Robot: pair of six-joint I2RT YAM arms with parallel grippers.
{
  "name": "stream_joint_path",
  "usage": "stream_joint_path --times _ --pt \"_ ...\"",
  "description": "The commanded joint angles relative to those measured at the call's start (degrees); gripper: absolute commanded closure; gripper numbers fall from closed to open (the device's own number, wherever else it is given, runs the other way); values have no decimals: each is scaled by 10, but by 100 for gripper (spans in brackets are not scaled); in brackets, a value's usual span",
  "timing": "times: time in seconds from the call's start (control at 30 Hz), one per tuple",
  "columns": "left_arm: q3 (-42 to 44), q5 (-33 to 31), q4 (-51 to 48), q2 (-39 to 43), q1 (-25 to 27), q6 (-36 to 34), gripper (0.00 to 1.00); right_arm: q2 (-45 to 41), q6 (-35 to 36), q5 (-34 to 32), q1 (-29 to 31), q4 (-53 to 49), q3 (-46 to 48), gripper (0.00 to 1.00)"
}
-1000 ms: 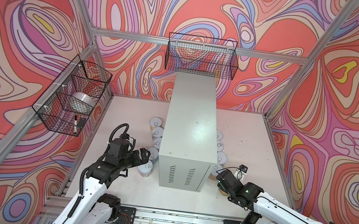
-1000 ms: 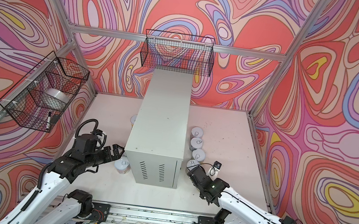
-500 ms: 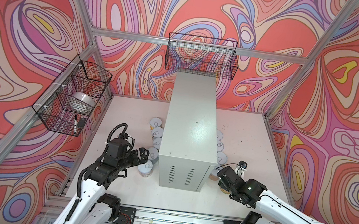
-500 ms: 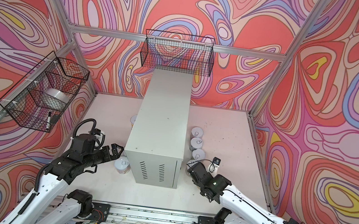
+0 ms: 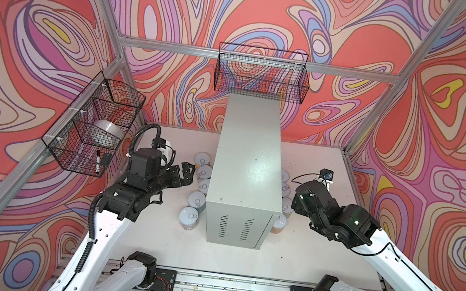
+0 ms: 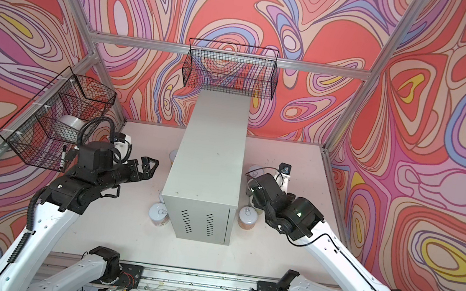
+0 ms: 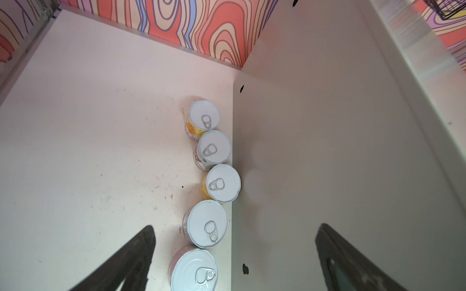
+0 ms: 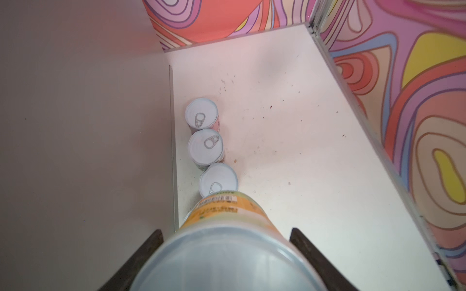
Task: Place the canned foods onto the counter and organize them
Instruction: 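Lift the tall can with the right gripper and carry it over the box top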
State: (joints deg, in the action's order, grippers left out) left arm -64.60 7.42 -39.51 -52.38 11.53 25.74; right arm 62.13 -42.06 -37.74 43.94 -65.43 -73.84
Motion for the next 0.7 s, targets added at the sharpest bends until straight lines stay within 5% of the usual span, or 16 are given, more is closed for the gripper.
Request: stream_joint_path --times 0.0,0.3,0.67 --pt "-33 -1 -25 -15 -3 -21 0 11 62 -49 -9 -40 -74 100" --pt "-146 18 -63 -77 -3 -64 0 86 191 -59 -22 -28 -297 100" --pt "-370 93 -167 -170 -4 -143 1 385 316 162 -32 -125 -785 100"
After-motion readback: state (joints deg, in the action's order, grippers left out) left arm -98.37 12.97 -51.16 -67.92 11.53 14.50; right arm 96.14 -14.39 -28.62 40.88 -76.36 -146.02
